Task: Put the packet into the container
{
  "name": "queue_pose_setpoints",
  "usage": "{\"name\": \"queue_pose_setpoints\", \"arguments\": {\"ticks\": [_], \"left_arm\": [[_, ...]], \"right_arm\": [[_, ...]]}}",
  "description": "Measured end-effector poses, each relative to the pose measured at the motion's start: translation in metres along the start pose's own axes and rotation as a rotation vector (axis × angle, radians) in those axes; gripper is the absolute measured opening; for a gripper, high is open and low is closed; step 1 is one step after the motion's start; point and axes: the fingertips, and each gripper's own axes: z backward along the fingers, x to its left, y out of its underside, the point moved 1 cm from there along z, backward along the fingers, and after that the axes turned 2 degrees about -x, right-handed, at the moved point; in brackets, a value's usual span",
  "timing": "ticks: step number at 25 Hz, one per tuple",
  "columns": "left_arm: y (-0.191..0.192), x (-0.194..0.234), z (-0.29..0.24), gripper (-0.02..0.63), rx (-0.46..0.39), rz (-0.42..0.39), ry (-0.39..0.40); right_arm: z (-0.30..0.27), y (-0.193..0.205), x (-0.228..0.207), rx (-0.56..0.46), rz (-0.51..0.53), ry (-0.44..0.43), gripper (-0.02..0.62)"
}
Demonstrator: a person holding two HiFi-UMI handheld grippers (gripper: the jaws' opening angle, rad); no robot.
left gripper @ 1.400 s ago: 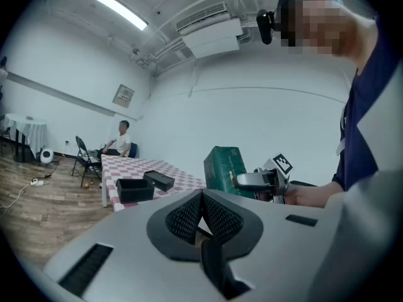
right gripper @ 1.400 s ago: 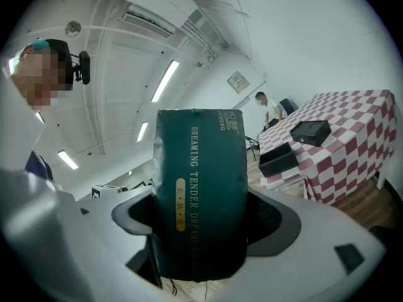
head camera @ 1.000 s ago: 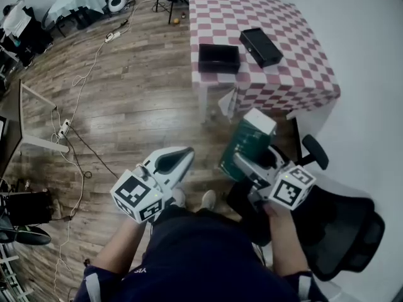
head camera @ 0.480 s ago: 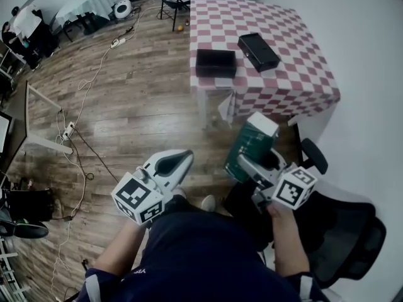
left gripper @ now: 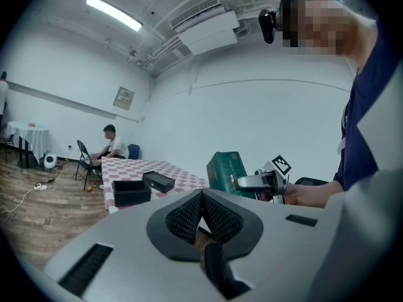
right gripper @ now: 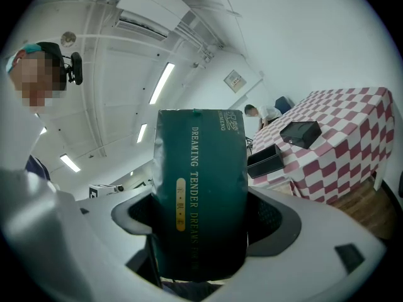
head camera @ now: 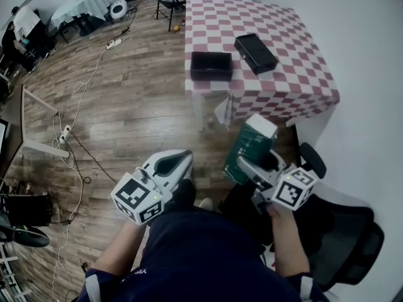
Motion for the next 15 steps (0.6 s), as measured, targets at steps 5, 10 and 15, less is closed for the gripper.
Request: {"name": "queue_pose_setpoints", "arguments": {"ticks": [5,10,15], "left_arm": [[-0.002,0.028,-0.023,0.025,-0.006,0.009,0.015],[-0.006,0.079,-0.045,0.025,0.005,0.026,0.020],[-0.011,0.138,-0.067,0.025,0.021,0.058,0.032]], "right_arm": [[-0.021,-0.016,-0.022,0.001,-0.004,0.025,0.420],[-0.065,-0.031,-0.044,0.020,0.000,0.042,0.420],[-0.117,-0.051,-0.062,0.032,-0.005,0.053,0.420]]}}
